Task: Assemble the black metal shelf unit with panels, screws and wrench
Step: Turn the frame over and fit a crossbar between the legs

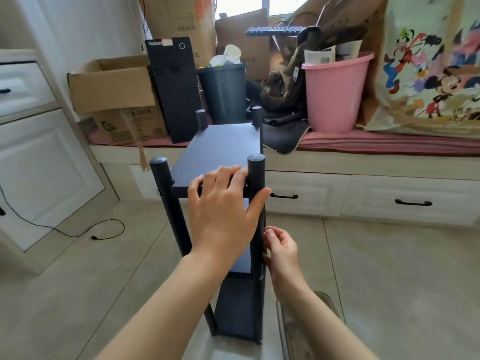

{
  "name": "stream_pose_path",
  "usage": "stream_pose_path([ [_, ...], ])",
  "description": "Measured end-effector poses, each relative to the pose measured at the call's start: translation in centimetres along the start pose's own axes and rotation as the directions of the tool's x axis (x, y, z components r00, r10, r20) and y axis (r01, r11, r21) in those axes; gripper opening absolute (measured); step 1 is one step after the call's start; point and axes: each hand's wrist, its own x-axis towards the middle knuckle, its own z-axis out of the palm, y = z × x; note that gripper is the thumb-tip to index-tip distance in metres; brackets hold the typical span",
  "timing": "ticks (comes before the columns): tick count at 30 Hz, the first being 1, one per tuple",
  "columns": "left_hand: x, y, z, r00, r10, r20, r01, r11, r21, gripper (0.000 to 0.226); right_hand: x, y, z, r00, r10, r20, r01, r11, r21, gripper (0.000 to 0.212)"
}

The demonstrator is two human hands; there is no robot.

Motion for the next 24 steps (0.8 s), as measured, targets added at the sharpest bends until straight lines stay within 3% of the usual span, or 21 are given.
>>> stream_pose_path([
  [9,1.5,-6.4,-2.4,0.992,-0.123,-0.038,0.121,0.991,-0.051,0.058,0.6,1.6,5.1,0.993,0.009,0.119,0.000,0.997,-0.073,0.018],
  [15,2.1,-13.2,-5.3,0.970,-0.241,-0.039,0.224,0.943,-0.247,0.018,0.4,2.5,10.4,0.963,0.002,0.271,0.042,0.987,-0.157,0.016],
  [24,0.6,-21.7,-6.7,0.884,-0.466,-0.027,0.398,0.783,-0.477,0.024,0.5,4.2,16.9,0.908,-0.029,0.418,0.130,0.968,-0.215,0.012],
])
